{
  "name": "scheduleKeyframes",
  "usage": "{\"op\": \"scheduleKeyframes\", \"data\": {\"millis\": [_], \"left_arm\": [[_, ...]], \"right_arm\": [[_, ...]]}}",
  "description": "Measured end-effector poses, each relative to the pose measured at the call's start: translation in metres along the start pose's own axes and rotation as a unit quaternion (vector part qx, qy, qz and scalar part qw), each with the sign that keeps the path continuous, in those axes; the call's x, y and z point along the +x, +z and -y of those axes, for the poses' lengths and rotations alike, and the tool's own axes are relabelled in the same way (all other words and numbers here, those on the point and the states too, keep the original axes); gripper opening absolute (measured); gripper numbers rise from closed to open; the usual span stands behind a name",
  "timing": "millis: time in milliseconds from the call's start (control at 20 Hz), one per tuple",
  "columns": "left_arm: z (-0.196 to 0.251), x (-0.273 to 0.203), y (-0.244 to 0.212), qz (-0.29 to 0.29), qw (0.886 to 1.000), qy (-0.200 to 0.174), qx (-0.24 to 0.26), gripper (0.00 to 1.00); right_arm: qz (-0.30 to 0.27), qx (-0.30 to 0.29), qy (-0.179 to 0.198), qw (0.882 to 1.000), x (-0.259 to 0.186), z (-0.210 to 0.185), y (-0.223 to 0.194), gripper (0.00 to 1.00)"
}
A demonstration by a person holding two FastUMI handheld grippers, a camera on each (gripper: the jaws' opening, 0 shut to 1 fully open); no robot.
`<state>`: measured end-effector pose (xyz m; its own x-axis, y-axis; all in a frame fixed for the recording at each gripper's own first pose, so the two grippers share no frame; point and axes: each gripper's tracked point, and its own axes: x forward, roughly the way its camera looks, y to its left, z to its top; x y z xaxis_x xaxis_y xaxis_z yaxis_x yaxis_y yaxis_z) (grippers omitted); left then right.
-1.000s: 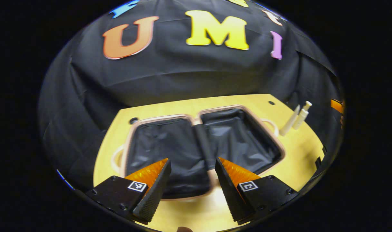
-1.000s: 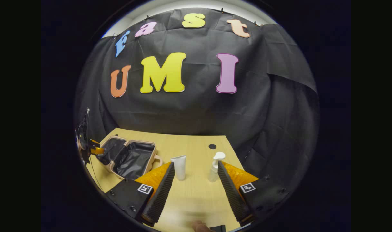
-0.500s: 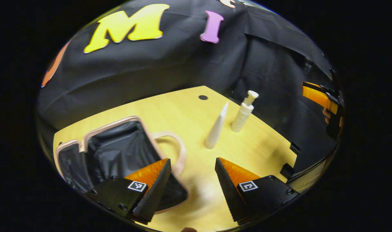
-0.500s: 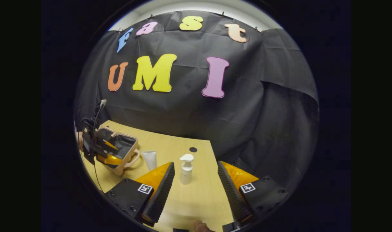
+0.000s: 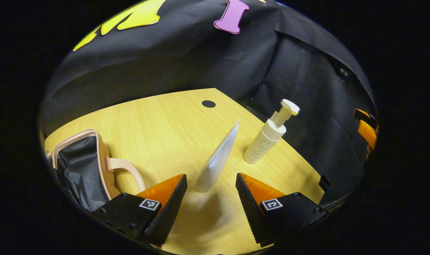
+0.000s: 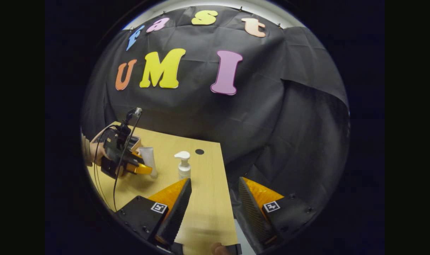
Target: First open the suitcase, pack the skin care products into it, and then close the suitcase.
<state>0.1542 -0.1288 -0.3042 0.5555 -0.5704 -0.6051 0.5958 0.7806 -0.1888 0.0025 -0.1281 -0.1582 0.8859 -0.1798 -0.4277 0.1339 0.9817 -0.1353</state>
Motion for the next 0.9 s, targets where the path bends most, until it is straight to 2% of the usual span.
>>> {"op": "scheduleKeyframes", "data": {"millis": [150,350,550,600,650,800,850,900], "left_arm": [[-0.003,0.018,-0.003,0.0,1.0,0.011,-0.024,0.83],[-0.008,0.027,-0.011,-0.004,0.998,0.022,-0.064,0.6],[-0.005,0.016,-0.011,0.001,0.997,0.014,-0.082,0.54],[-0.005,0.009,-0.012,0.001,0.996,0.019,-0.083,0.57],[-0.006,0.001,-0.012,0.006,0.996,0.022,-0.081,0.49],[-0.005,-0.022,-0.014,0.011,0.997,0.028,-0.075,0.48],[-0.003,-0.033,-0.014,0.013,0.997,0.03,-0.076,0.55],[0.0,-0.044,-0.015,0.015,0.996,0.029,-0.078,0.46]], "right_arm": [[-0.015,0.0,0.008,1.0,0.006,0.006,-0.011,0.8],[-0.026,-0.001,0.024,0.999,0.015,0.005,-0.021,0.8],[-0.034,0.008,0.053,0.998,0.026,-0.01,-0.026,0.8],[-0.035,0.013,0.061,0.997,0.032,-0.019,-0.024,0.8],[-0.038,0.019,0.071,0.997,0.039,-0.029,-0.022,0.8],[-0.055,0.038,0.096,0.993,0.063,-0.06,-0.025,0.79],[-0.06,0.04,0.101,0.992,0.073,-0.071,-0.027,0.79],[-0.063,0.039,0.107,0.992,0.083,-0.081,-0.027,0.8]]}}
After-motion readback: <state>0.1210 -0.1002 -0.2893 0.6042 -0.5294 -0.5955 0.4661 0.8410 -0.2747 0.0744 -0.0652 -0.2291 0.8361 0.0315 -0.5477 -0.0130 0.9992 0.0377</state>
